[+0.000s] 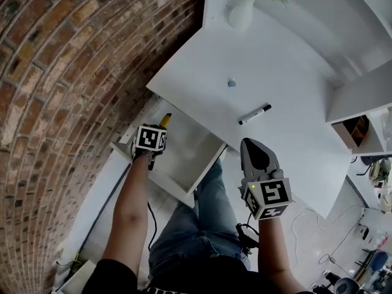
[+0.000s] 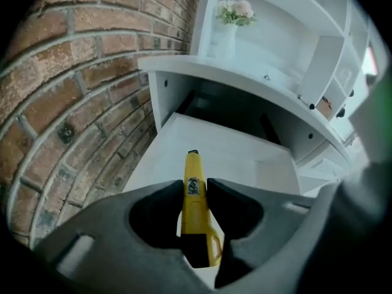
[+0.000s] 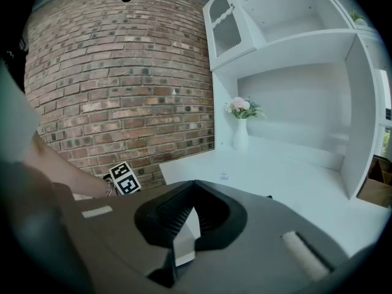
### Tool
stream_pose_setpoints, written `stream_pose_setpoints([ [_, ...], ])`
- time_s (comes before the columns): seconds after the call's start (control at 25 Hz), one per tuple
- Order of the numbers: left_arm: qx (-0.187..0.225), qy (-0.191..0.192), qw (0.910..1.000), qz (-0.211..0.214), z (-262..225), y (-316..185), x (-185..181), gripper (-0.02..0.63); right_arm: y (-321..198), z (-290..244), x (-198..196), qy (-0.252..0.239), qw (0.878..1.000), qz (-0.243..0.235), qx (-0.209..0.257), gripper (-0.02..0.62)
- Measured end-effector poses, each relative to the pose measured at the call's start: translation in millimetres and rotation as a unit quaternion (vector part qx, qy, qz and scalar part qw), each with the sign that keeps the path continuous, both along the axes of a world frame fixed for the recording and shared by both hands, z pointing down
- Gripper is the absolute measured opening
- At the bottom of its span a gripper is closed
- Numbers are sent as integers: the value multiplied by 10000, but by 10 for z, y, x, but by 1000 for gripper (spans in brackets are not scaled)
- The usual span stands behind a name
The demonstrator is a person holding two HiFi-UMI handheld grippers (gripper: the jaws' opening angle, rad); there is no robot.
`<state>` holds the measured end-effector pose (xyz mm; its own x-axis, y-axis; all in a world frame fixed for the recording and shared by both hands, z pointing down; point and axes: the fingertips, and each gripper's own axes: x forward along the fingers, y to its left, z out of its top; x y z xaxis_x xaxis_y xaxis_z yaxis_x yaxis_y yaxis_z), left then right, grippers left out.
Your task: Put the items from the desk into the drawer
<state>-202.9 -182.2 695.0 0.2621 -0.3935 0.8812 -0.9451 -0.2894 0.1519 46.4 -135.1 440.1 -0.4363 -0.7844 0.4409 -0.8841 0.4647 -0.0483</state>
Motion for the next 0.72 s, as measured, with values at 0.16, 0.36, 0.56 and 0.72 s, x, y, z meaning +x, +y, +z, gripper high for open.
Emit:
stream_pose_setpoints([
  [0.16, -263, -121, 9996, 55, 257, -54, -46, 121, -65, 127, 0, 111, 9998, -43, -171, 6],
  [0.36, -594, -268, 9977, 196, 522, -49, -87, 121, -128, 202, -28, 220, 9994, -71, -256, 6],
  [0.56, -907, -404, 9949, 153, 787, 65, -134, 123, -119, 279, -63, 277, 9989, -54, -376, 6],
  [0.72, -1043, -705, 9918, 210, 943, 84, -202, 123, -78, 349, -156, 401, 9979, -189, -475, 6],
])
